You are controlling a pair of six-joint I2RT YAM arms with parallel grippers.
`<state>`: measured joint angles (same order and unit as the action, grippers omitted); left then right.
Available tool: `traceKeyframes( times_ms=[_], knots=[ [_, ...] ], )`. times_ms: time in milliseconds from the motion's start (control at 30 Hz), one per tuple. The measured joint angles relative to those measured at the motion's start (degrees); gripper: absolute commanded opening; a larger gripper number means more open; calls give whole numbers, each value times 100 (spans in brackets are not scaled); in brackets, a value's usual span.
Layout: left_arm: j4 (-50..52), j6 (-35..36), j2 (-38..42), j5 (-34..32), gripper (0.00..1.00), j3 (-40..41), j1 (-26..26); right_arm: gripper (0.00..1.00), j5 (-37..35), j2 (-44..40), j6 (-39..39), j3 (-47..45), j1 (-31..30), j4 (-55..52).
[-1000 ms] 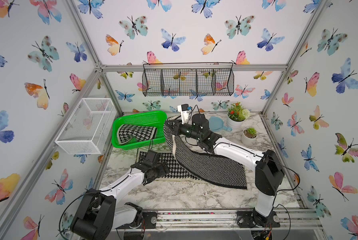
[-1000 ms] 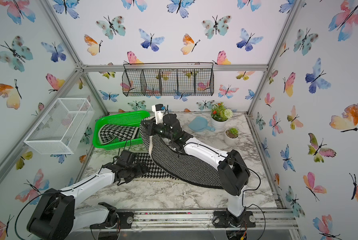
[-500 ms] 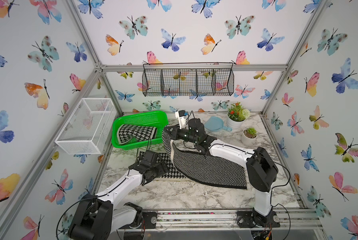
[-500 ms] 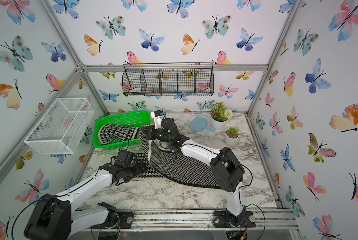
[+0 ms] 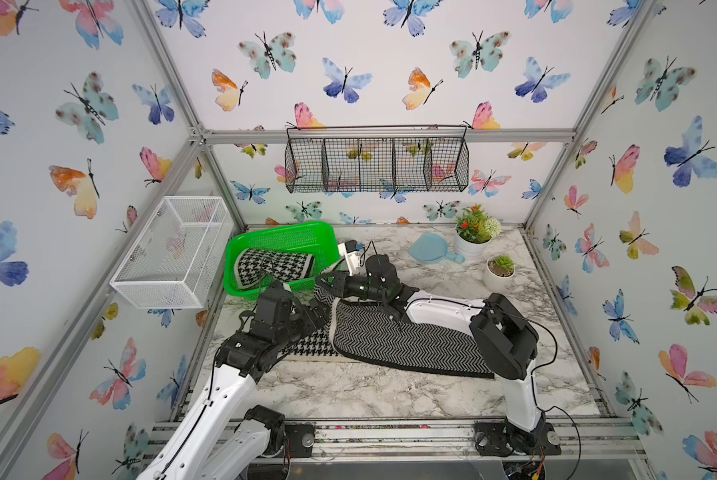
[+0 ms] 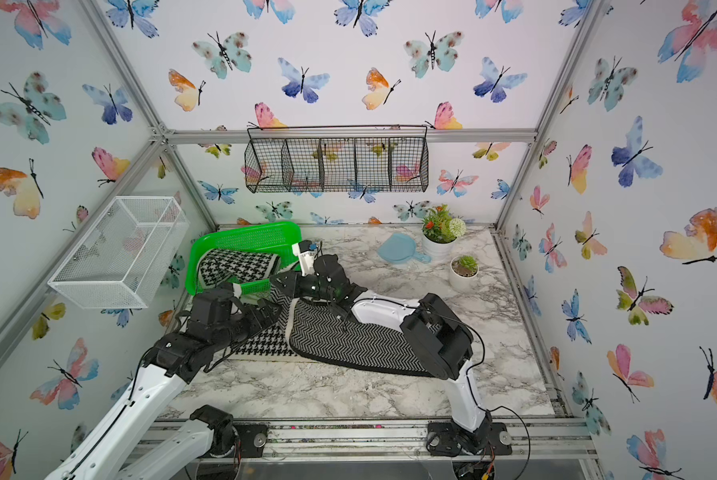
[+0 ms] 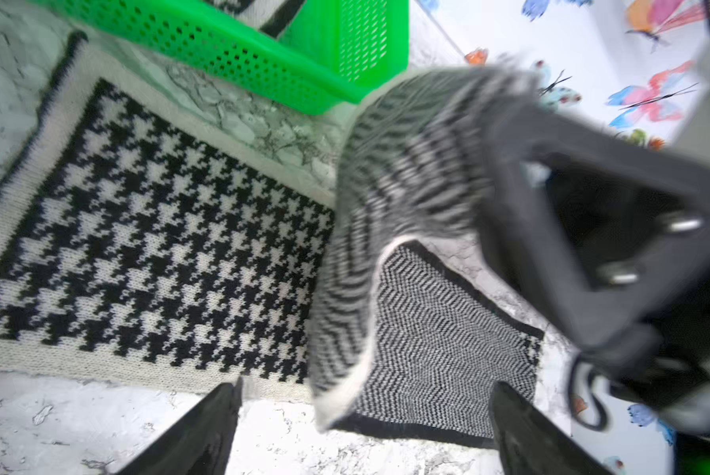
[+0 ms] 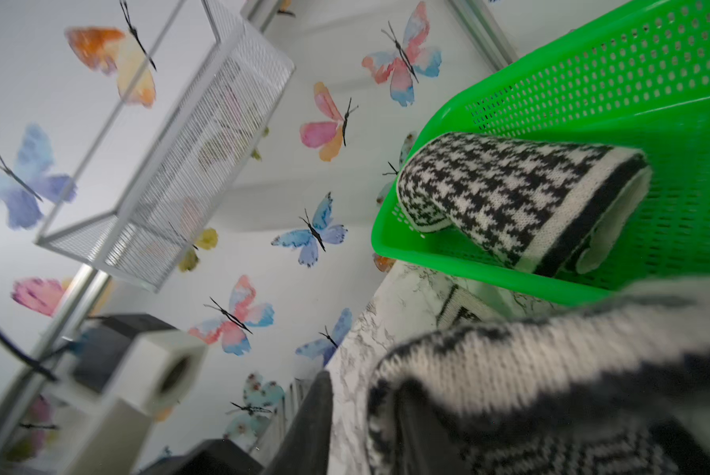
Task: Roll up the scarf and place it into the basket
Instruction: Fold the scarf at the center of the board, then flatten out the scarf at the center of the board.
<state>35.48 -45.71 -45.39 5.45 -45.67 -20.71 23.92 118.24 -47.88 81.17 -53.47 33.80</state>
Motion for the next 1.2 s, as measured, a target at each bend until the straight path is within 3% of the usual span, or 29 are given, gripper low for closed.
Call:
traceKeyframes(
  times_ms=[33, 67, 100, 300, 567, 633, 767, 867, 1000, 1200],
  knots=[
    [61, -4, 92, -33, 95, -59, 0, 72, 39, 107, -57, 0, -39, 20],
    [125, -15, 157, -72, 95, -118, 2, 97, 61, 201, -92, 0, -63, 15],
    [186, -17, 192, -96, 95, -175, 2, 98, 79, 260, -116, -11, -81, 13],
    [258, 35, 151, -136, 95, -308, 2, 98, -306, -289, 313, -531, -76, -544],
    [-173, 59, -297, 245, 94, 175, -57, 98, -1650, -2841, 1379, -1419, 638, -2048],
    [-352, 20, -470, 299, 94, 240, -236, 98, -2190, -3305, 1569, -1436, 776, -2616],
    [-789, -105, -1071, 286, 95, 181, -1150, 98, -3073, -4050, 1751, -1696, 1086, -3757],
    [-1174, -190, -1663, 299, 95, 55, -1626, 98, -3058, -4481, 1773, -2332, 1978, -4385],
    [-1663, -256, -2498, 304, 95, -140, -1882, 99, -3108, -4583, 1814, -3117, 3272, -5018],
    [-2280, -323, -3346, 404, 94, -232, -1954, 88, -2931, -4944, 1862, -4009, 4199, -5480]
  ],
)
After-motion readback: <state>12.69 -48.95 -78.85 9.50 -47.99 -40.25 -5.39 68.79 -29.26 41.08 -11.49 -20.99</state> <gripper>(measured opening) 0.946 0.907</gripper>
